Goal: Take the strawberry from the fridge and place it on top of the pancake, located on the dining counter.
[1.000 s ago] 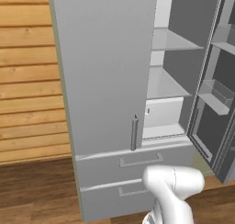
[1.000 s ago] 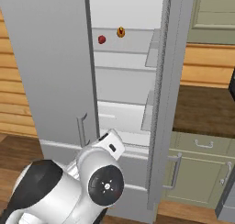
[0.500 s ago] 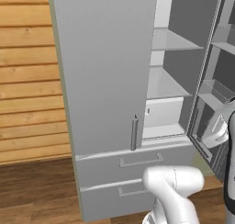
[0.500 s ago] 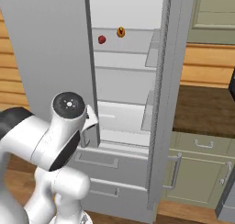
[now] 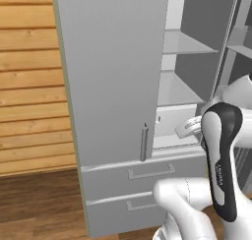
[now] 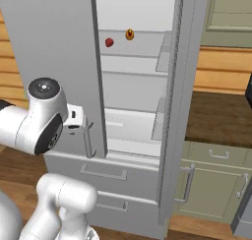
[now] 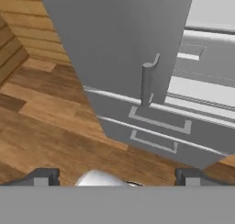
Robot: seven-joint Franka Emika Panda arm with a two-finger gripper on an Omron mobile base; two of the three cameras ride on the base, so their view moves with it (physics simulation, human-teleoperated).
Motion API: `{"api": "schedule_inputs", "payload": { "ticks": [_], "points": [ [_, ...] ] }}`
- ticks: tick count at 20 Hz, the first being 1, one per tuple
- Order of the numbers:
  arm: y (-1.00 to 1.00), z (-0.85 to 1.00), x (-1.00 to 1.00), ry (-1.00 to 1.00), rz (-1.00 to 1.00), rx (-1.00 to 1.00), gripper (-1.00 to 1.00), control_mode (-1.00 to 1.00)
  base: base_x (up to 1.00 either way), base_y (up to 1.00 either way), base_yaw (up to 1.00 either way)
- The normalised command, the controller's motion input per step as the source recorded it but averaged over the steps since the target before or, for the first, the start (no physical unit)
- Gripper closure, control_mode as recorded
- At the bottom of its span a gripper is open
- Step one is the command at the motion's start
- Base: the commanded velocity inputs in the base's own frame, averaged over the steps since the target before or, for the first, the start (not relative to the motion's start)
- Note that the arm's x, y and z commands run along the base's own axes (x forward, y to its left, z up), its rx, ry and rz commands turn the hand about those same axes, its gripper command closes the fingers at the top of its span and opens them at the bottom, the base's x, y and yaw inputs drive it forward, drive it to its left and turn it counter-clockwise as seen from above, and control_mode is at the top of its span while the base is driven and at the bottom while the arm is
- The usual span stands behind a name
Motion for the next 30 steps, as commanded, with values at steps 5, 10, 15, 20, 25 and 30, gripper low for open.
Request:
{"api": "schedule_inputs", "payload": {
  "ticks": [5,10,15,20,25,30],
  "points": [
    [0.1,0.0,0.43,0.13,-0.29,0.0,-1.0,-1.0,0.0,0.0,0.0],
    [0.0,-0.04,0.39,0.03,-0.13,0.0,-1.0,-1.0,0.0,0.0,0.0],
    [0.13,-0.16,0.48,0.09,-0.04,0.0,-1.0,-1.0,0.0,0.0,0.0],
    [0.02,-0.31,0.58,0.01,0.0,0.0,-1.0,-1.0,0.0,0.0,0.0],
    [0.13,-0.37,0.44,0.0,-0.03,0.0,-1.0,-1.0,0.0,0.0,0.0],
    [0.02,-0.37,0.36,0.0,-0.06,0.0,-1.0,-1.0,0.0,0.0,0.0]
  ]
}}
